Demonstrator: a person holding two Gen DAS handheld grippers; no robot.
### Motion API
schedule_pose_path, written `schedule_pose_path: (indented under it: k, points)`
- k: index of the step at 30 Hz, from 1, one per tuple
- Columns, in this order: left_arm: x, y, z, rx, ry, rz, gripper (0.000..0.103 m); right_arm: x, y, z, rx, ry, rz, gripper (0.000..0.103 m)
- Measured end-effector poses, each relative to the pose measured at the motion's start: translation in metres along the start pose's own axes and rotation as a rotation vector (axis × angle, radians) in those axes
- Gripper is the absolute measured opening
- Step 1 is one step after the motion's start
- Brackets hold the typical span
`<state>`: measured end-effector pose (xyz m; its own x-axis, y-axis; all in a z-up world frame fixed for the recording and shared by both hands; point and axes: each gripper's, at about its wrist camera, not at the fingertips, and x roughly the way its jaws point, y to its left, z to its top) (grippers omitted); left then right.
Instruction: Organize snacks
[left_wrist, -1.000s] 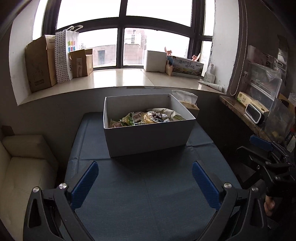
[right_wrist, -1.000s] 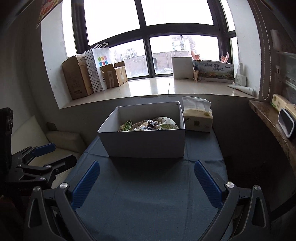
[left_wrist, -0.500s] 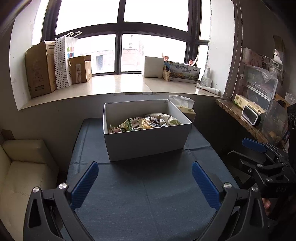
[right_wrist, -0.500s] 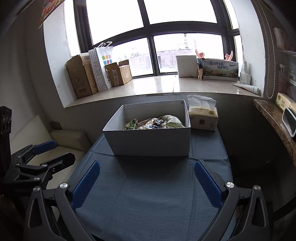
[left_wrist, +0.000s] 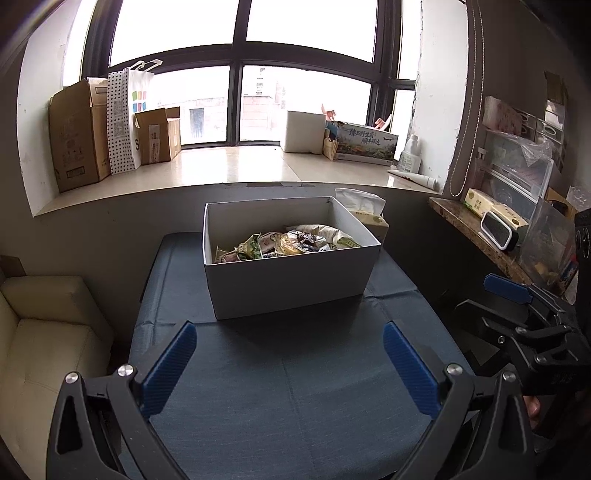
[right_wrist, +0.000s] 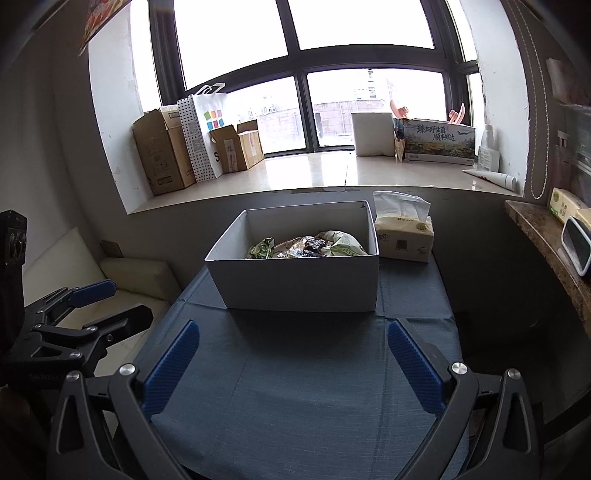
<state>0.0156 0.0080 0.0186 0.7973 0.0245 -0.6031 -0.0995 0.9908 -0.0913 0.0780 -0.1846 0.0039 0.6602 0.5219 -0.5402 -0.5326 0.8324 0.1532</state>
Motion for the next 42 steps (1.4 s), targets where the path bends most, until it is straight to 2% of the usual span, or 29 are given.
schedule_pose_path:
  k: [19, 42]
  points:
    - [-0.0021, 0.0004, 0.0008, -0.006, 0.005, -0.014, 0.103, 0.0000, 0.0020, -0.0004, -0.005, 0.002, 0.011, 0.103]
    - [-0.0017, 0.0016, 0.0009, -0.003, 0.016, 0.008, 0.103, 0.0025, 0.0056, -0.0030, -0.011, 0.011, 0.015, 0.103]
